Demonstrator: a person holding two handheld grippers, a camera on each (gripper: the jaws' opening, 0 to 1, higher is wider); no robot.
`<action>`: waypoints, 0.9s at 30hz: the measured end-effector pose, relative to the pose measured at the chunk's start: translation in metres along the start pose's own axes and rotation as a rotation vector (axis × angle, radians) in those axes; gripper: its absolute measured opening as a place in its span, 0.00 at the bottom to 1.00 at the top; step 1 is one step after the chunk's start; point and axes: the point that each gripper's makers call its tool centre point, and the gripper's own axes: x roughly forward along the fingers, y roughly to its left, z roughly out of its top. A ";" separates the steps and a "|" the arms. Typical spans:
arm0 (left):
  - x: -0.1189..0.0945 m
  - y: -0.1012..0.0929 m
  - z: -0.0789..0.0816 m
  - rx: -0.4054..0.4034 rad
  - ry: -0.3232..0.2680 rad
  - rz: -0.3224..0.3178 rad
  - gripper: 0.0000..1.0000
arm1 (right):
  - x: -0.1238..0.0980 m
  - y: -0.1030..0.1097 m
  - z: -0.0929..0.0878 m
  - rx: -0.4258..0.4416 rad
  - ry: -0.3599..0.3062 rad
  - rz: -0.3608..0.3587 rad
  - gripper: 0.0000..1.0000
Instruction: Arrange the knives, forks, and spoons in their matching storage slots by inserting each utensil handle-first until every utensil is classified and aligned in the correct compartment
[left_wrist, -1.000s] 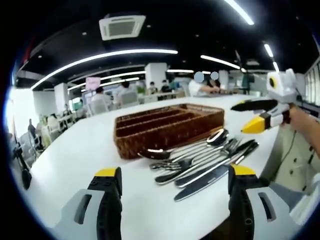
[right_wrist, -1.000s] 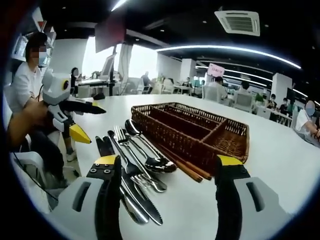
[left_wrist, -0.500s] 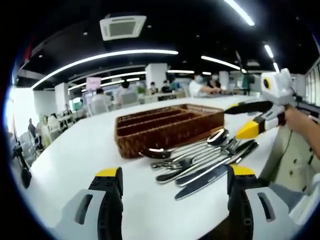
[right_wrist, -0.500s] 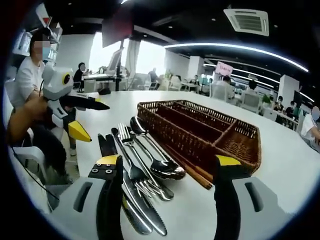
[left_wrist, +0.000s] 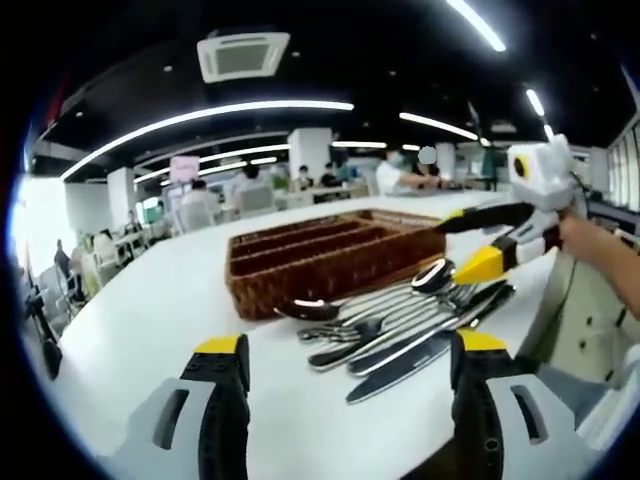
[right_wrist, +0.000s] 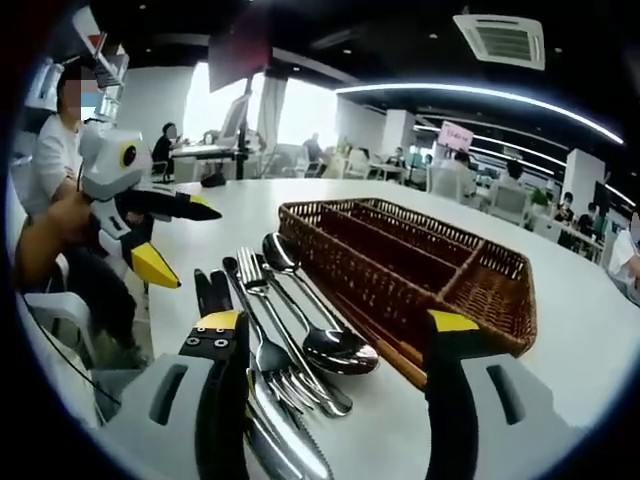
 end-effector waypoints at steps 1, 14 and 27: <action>0.000 -0.001 0.000 -0.002 0.001 -0.004 0.81 | 0.001 0.000 0.000 0.002 -0.001 0.002 0.72; 0.001 -0.004 -0.004 -0.006 0.013 -0.013 0.81 | 0.014 0.009 0.000 -0.002 0.024 0.060 0.60; 0.002 -0.010 -0.004 0.007 0.021 -0.025 0.78 | 0.027 0.014 0.000 -0.024 0.053 0.105 0.47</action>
